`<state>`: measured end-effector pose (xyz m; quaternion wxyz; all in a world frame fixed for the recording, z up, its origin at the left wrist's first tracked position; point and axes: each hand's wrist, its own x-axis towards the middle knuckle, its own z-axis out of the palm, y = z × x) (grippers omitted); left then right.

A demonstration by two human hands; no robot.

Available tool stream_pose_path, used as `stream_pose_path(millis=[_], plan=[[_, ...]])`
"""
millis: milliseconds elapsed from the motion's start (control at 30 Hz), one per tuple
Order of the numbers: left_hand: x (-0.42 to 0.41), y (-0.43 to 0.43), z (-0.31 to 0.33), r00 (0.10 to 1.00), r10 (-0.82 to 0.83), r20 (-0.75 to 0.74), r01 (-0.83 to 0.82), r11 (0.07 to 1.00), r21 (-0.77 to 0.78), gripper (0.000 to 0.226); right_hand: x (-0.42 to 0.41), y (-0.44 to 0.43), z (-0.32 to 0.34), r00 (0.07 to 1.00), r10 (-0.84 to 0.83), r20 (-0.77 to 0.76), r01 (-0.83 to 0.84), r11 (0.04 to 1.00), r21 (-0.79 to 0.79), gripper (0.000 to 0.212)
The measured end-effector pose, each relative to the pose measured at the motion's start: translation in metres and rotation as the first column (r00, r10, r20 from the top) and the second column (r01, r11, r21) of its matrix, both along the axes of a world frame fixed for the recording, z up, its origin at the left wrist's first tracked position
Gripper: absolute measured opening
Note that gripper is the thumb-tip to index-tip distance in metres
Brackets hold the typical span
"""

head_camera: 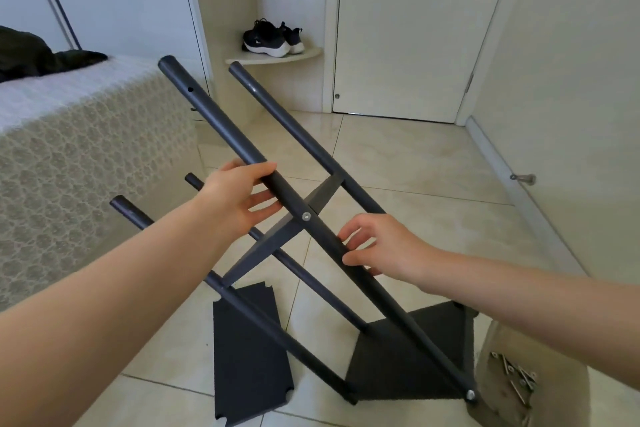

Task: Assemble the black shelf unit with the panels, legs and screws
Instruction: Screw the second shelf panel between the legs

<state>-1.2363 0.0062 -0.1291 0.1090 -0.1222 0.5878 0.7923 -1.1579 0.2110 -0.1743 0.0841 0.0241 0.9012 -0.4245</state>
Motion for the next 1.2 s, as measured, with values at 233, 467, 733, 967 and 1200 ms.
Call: stream_pose_path(millis=[233,467,733,967,1200], plan=[[0.004,0.031,0.026,0.975,-0.186,-0.118,0.167,0.973,-0.158,0.045,0.012,0.025,0.020,0.993,-0.109,-0.043,0.108,0.994,-0.018,0.018],[0.032,0.059,0.038,0.878,-0.423,-0.224,0.343,0.883,-0.322,0.040,0.028,0.072,0.045,0.867,-0.466,-0.177,0.458,0.885,-0.084,0.037],[0.072,0.071,0.036,0.703,-0.648,-0.292,0.435,0.717,-0.545,0.039,0.068,0.086,0.039,0.860,-0.499,-0.109,0.481,0.863,-0.152,0.046],[0.090,0.064,0.031,0.656,-0.692,-0.301,0.359,0.637,-0.682,0.034,0.109,0.089,0.030,0.884,-0.462,-0.068,0.438,0.872,-0.219,0.041],[0.092,0.049,0.020,0.683,-0.665,-0.301,0.303,0.634,-0.711,0.033,0.121,0.089,0.030,0.898,-0.428,-0.101,0.400,0.891,-0.214,0.042]])
